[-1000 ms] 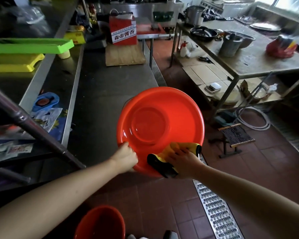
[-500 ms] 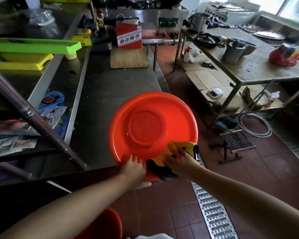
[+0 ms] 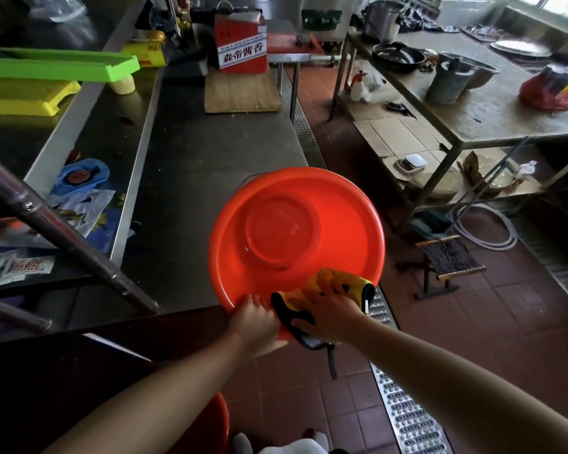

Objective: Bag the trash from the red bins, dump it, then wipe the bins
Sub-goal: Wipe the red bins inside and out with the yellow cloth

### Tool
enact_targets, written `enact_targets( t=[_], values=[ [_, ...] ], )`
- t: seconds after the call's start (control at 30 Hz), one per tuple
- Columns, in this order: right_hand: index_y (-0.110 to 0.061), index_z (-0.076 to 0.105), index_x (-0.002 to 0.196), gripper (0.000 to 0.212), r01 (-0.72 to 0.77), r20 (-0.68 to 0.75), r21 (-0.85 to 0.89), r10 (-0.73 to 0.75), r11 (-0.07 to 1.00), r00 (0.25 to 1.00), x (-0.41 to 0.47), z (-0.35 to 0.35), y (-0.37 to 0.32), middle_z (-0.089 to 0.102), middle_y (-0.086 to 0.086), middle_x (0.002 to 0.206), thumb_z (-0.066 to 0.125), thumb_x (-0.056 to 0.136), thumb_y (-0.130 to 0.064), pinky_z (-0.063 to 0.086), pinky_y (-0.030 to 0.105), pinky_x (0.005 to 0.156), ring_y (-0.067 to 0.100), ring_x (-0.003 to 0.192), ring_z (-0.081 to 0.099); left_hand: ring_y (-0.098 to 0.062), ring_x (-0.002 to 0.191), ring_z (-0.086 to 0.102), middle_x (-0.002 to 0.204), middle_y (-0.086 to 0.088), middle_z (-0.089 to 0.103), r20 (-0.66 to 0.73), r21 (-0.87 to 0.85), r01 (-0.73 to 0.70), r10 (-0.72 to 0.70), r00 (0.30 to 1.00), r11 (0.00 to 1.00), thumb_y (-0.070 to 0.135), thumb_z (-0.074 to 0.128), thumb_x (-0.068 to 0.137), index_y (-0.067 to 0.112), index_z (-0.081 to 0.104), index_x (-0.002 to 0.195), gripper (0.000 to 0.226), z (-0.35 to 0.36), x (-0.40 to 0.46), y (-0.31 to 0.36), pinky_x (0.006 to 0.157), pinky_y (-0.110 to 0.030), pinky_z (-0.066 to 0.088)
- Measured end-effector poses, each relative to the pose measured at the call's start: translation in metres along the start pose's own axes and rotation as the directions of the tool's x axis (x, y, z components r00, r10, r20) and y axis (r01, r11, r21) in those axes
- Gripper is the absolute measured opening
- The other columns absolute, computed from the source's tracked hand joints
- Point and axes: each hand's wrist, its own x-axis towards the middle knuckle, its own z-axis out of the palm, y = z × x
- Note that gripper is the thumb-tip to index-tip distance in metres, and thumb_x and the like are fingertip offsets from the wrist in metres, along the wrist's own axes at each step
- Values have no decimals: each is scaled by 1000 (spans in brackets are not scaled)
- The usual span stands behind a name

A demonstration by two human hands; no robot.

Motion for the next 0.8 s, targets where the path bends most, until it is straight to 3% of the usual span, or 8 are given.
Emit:
enact_targets(
  t=[0.2, 0.3, 0.4, 0.47, 0.53, 0.67, 0.73, 0.8],
  values=[
    [-38, 23, 156, 73, -78, 8, -142, 80, 987, 997, 10, 1, 29, 14, 5, 167, 23, 93, -74, -16, 61, 116, 42, 152, -13, -34, 89, 65, 89, -19, 71, 106, 156, -151, 135, 985, 976, 68, 30, 94, 7, 72, 90, 74, -8, -12, -8, 90, -47, 46],
    [-36, 27, 156, 75, -169, 5, -166, 172, 972, 985, 17, 1, 35, 10, 9, 168, 25, 92, -74, -20, 62, 113, 43, 151, -17, -33, 91, 64, 90, -16, 70, 126, 130, -178, 162, 979, 975, 57, 37, 97, 7, 71, 93, 60, -18, -10, -5, 92, -51, 42],
    [-41, 25, 153, 71, -196, 51, 26, 194, 980, 980, 22, 9, 15, 16, 7, 165, 24, 91, -76, -5, 64, 116, 43, 152, -2, -36, 96, 63, 98, -18, 70, 161, 104, -177, 159, 974, 979, 42, 44, 99, 6, 69, 98, 44, -26, -6, 1, 96, -56, 38],
    [-46, 14, 154, 71, -163, 104, 178, 146, 970, 984, 25, 18, -6, 11, 3, 167, 22, 90, -78, -1, 64, 117, 43, 152, 1, -37, 99, 63, 101, -19, 69, 177, 102, -170, 150, 973, 980, 48, 47, 97, 4, 68, 104, 49, -27, -5, 2, 97, -58, 38],
    [-48, 3, 155, 73, -114, 99, 215, 94, 970, 991, 27, 26, -16, 1, -4, 168, 17, 90, -79, -8, 63, 116, 41, 152, -9, -37, 101, 62, 106, -18, 68, 176, 102, -159, 140, 974, 982, 51, 47, 96, 5, 66, 111, 52, -25, -6, 2, 97, -57, 38],
    [-42, 21, 155, 70, -120, -9, 76, 121, 990, 993, 29, 27, 16, 11, -1, 167, 25, 94, -74, -4, 60, 118, 37, 153, -8, -44, 107, 61, 111, -26, 66, 188, 126, -159, 134, 973, 979, 32, 44, 99, 3, 67, 113, 39, -20, -7, 5, 98, -62, 37],
    [-33, 27, 156, 71, -188, -30, -38, 187, 981, 982, 34, 24, 34, 11, 5, 168, 26, 96, -70, -11, 60, 118, 40, 152, -14, -47, 107, 60, 109, -29, 66, 179, 139, -179, 153, 972, 974, 36, 42, 99, 3, 68, 109, 44, -19, -6, 8, 98, -64, 37],
    [-31, 27, 157, 71, -238, -20, -34, 238, 971, 971, 39, 25, 34, 8, 8, 168, 25, 96, -68, -13, 61, 117, 41, 151, -17, -46, 104, 62, 105, -28, 68, 145, 156, -191, 169, 975, 969, 47, 39, 99, 3, 70, 105, 54, -19, -6, 11, 98, -63, 38]
  ],
)
